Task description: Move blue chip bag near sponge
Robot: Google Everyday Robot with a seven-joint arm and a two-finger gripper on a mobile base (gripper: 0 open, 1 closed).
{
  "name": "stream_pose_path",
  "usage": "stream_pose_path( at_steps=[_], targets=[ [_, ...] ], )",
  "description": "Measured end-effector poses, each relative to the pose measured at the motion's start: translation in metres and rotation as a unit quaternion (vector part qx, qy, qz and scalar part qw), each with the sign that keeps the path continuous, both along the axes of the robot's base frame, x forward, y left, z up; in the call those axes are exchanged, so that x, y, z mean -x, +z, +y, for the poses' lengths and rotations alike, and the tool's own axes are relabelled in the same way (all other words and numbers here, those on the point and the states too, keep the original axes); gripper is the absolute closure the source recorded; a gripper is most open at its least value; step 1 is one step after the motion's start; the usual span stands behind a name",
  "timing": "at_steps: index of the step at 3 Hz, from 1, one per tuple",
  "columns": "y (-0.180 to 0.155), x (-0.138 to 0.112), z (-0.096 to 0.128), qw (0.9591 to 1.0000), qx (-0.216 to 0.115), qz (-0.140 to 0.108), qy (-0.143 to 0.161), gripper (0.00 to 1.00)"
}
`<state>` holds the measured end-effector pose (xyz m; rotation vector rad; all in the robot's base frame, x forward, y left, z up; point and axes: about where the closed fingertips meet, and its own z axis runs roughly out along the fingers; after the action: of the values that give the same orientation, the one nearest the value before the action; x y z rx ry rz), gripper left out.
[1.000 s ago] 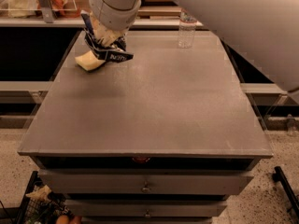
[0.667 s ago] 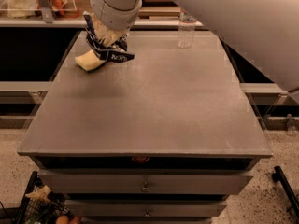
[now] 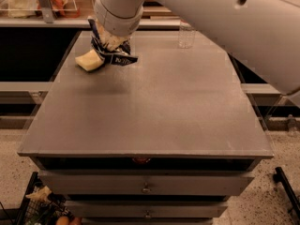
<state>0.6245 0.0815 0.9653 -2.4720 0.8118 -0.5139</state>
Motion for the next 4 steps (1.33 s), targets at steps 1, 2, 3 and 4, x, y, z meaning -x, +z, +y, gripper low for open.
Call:
stream_pose_path(
  at_steps=[1, 2, 3, 4],
  targets=[
    [-0.008, -0.015, -0.006, 0.9999, 0.009, -0.010, -0.011, 1.00],
    [-0.011, -0.032, -0.006, 0.9994, 0.015, -0.025, -0.017, 1.00],
    [-0.009, -0.047, 0.000, 0.9991, 0.012, -0.039, -0.014, 1.00],
    [-0.008, -0.056, 0.009, 0.9990, 0.004, -0.045, -0.008, 0.85]
  ],
)
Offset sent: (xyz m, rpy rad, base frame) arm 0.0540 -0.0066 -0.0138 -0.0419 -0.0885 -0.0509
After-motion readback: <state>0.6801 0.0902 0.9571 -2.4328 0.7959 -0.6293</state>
